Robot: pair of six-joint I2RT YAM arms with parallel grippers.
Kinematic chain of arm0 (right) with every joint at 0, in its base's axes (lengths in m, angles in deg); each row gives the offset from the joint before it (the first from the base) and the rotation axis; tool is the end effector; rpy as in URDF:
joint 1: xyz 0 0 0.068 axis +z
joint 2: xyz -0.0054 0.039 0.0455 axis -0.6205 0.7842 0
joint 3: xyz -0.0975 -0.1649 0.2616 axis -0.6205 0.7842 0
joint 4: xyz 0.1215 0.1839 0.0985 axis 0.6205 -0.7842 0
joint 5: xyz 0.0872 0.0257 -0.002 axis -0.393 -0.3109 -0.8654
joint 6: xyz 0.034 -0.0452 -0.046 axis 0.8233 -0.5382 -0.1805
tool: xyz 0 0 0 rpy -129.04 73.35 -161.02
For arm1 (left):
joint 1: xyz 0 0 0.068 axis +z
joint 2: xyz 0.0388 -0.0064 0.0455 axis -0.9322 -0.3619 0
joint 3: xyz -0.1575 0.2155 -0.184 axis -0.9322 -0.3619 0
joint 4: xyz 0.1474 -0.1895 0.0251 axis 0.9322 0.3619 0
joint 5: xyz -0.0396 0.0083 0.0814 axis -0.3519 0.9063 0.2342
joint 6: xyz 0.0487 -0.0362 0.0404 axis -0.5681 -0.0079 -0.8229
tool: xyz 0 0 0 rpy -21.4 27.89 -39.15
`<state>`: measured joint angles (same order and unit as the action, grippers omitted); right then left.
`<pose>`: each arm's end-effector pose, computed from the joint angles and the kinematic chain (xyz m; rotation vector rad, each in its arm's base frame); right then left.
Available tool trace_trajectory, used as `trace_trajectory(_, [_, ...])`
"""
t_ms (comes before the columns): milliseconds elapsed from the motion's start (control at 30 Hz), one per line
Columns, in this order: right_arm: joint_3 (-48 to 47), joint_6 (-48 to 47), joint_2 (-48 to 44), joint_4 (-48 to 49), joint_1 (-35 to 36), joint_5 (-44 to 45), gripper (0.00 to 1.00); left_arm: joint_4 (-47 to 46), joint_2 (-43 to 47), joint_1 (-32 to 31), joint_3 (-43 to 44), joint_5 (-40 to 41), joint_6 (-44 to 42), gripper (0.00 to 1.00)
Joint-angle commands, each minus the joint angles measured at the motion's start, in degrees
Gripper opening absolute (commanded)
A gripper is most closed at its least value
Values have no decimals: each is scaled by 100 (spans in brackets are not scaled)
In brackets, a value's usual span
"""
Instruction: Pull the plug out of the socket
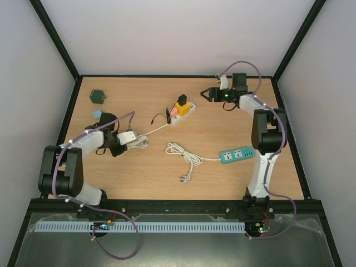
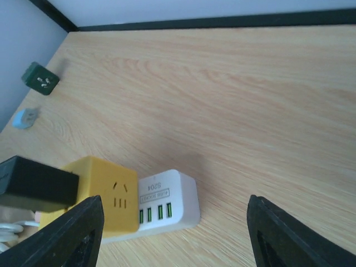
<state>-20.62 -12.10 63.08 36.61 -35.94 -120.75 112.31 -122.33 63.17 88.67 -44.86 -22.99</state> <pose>0.4810 0.0680 0.2573 -0.4913 2.0400 1.0399 0.2519 -0.0382 0.1985 1.4037 2.3368 -0.0742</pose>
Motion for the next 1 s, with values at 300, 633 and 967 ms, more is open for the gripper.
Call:
trace_trajectory(300, [-812,1944,1256,1692,796,250,59,776,-7,1089,-628,484,-1196,24])
trace_trajectory(633, [-1716,2559,2345,2054,1214,29,43,707,17,1202,-678,328,-1196,25])
trace_trajectory(967, [-1431,2641,2522,2139,1442,-532,41,746,300,1389,-810,294,-1307,26])
